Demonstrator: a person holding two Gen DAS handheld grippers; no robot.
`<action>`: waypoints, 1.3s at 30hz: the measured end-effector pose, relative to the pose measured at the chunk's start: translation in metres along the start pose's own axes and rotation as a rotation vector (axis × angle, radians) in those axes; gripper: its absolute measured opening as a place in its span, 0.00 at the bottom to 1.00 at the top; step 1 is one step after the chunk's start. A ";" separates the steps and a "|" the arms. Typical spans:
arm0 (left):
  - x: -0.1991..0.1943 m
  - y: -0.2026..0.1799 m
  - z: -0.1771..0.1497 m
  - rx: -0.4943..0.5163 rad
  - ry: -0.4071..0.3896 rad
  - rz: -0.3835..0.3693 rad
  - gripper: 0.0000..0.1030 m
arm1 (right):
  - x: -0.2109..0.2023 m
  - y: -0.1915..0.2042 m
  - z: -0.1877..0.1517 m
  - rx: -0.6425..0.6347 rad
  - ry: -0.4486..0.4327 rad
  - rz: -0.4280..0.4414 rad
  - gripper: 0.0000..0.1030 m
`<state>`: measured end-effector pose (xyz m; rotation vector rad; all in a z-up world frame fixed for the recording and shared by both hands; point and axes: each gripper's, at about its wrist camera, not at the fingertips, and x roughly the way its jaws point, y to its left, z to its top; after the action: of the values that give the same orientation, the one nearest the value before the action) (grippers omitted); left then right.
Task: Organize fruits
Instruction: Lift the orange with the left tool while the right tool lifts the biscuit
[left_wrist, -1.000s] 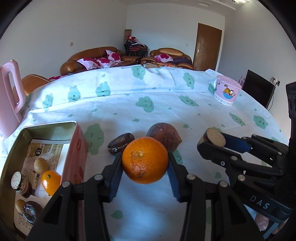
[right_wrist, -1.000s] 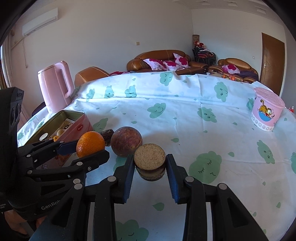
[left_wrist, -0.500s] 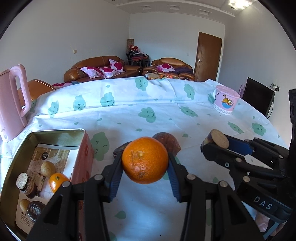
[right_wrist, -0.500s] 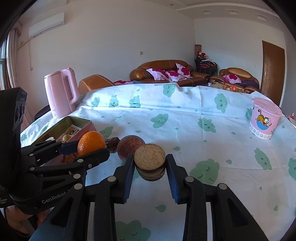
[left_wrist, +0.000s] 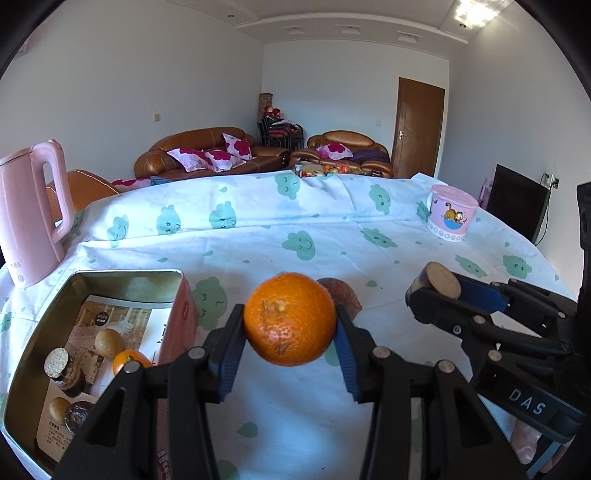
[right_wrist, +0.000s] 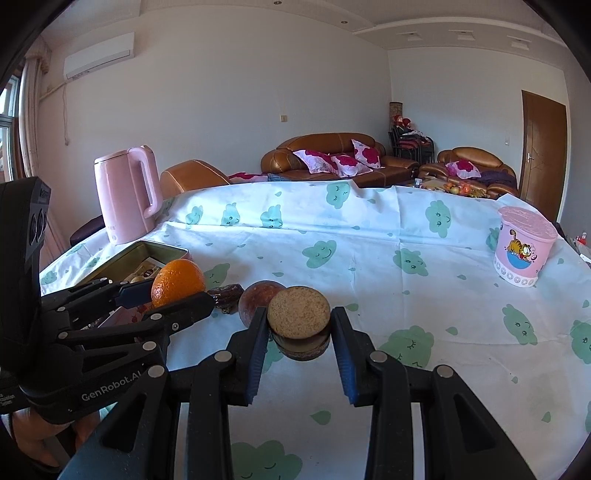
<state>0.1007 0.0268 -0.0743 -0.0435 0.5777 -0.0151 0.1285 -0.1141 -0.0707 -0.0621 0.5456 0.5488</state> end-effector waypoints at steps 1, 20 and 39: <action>-0.001 0.000 0.000 0.000 -0.004 0.001 0.46 | -0.001 0.000 0.000 0.000 -0.003 -0.001 0.35; -0.013 -0.002 -0.001 0.009 -0.077 0.023 0.46 | -0.013 0.001 -0.001 -0.011 -0.074 0.002 0.35; -0.025 -0.002 -0.003 0.018 -0.139 0.045 0.46 | -0.026 0.005 -0.002 -0.032 -0.144 0.005 0.35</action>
<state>0.0784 0.0250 -0.0633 -0.0136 0.4398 0.0261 0.1059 -0.1230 -0.0589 -0.0509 0.3971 0.5624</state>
